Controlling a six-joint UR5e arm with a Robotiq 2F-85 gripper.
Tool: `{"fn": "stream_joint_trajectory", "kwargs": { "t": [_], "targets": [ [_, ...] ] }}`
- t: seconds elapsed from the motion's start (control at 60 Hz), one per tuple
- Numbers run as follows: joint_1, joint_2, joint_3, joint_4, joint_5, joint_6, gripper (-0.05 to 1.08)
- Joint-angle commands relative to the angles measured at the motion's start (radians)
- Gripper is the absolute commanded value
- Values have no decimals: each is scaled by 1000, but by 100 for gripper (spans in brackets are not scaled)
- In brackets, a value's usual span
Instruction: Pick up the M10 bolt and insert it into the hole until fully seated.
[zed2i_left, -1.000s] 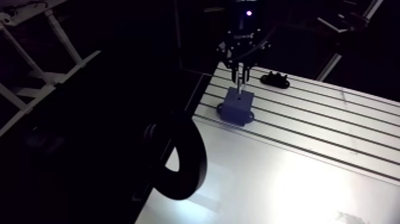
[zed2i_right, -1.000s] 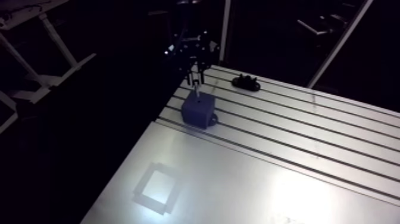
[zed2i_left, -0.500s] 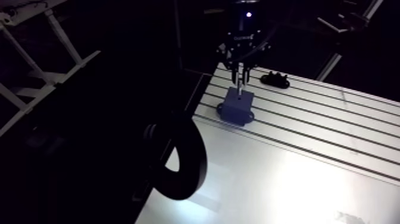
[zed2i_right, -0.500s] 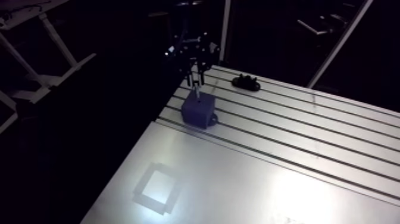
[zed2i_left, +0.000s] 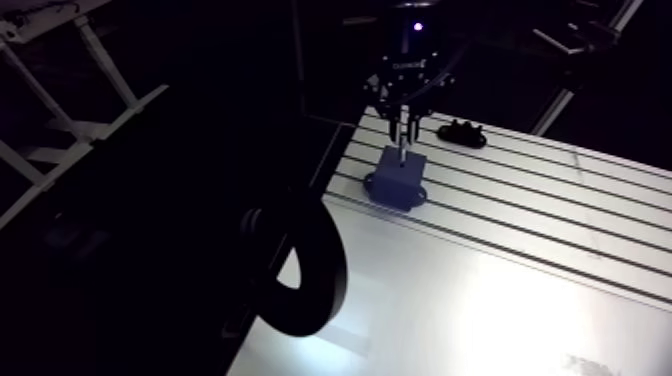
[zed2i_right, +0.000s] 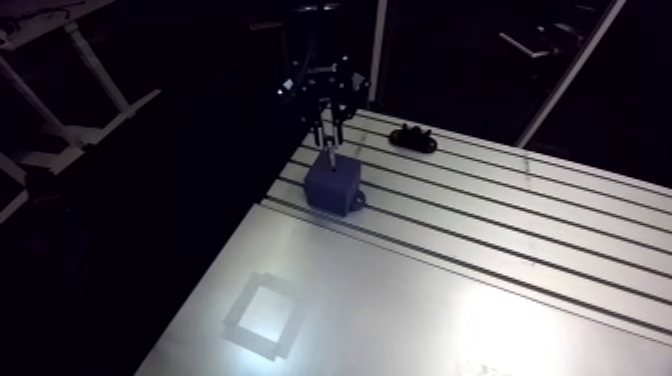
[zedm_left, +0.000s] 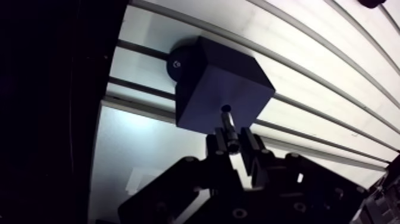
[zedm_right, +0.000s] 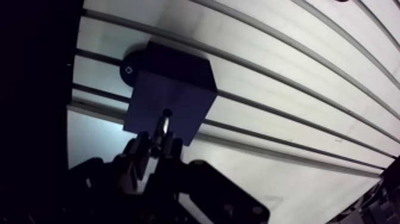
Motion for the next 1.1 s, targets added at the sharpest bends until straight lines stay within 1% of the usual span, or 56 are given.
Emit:
{"fn": "stream_joint_trajectory", "kwargs": {
  "t": [0.017, 0.95, 1.05, 1.1],
  "targets": [
    [0, 3, -1, 0, 0, -2, 108],
    [-5, 8, 1, 0, 0, -2, 108],
    [-5, 8, 4, -20, 0, -6, 108],
    [-5, 8, 8, -34, -3, -9, 108]
  ]
}}
